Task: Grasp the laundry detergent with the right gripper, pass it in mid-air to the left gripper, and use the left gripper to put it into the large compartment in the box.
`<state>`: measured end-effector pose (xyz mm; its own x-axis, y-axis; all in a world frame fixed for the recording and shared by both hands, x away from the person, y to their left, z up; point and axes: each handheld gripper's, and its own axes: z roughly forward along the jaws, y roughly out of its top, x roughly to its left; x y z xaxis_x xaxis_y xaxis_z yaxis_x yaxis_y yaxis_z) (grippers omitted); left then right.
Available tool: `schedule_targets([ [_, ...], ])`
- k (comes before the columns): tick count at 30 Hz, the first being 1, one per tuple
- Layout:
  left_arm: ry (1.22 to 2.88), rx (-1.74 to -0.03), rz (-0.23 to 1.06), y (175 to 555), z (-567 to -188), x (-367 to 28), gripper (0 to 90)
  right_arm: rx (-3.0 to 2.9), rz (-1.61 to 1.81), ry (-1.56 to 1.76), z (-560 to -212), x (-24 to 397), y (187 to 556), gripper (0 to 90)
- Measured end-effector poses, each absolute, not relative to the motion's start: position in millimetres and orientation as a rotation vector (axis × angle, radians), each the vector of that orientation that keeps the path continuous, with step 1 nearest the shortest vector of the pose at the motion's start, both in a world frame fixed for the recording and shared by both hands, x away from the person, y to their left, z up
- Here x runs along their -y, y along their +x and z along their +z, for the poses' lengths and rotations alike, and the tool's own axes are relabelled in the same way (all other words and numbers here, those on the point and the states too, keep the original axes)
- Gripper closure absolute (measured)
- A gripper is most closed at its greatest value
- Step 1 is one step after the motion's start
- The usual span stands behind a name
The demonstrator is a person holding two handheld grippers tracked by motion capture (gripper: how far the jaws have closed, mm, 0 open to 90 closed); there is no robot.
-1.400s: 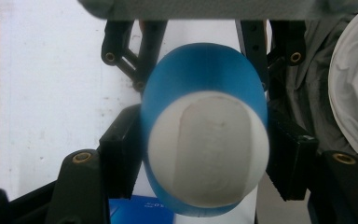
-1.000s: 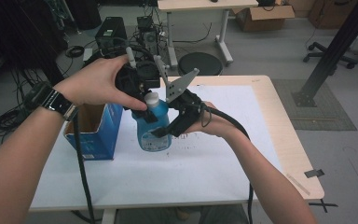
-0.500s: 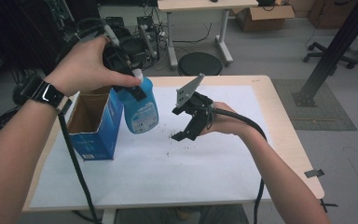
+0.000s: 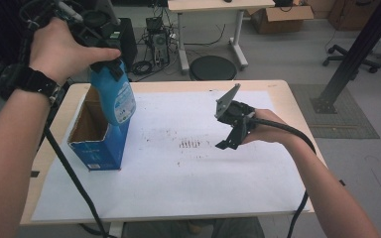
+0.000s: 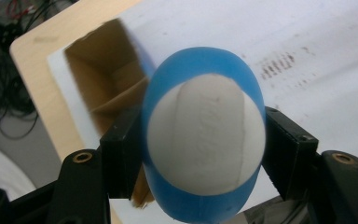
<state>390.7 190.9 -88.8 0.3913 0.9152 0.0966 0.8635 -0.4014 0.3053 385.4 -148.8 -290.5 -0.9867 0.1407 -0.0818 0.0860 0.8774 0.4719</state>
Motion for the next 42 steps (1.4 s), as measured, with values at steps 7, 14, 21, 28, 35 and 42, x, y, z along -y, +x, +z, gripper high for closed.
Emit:
schedule_targets([
  [7, 2.305, -1.749, 0.389, 394.1, -86.6, -221.5, 38.2, -2.94, 0.619, 0.233, -294.2, 174.7, 387.0, 10.2],
  [14, 2.238, -1.856, 0.429, 395.0, -88.9, -241.5, 38.2, -2.939, 0.571, 0.29, -295.2, 197.8, 387.9, 10.2],
  [21, 2.212, -1.91, 0.433, 395.5, -101.1, -254.5, 38.2, -2.938, 0.534, 0.319, -293.3, 213.0, 389.7, 10.0],
  [28, 2.192, -1.95, 0.424, 397.2, -123.5, -262.6, 38.2, -2.935, 0.518, 0.336, -293.7, 218.8, 390.3, 10.0],
  [35, 2.184, -1.965, 0.371, 399.7, -153.0, -267.1, 38.2, -2.935, 0.522, 0.346, -293.4, 220.9, 390.5, 9.8],
  [42, 2.204, -1.979, 0.365, 405.7, -182.6, -264.7, 38.2, -2.942, 0.516, 0.34, -295.8, 218.7, 390.7, 9.8],
])
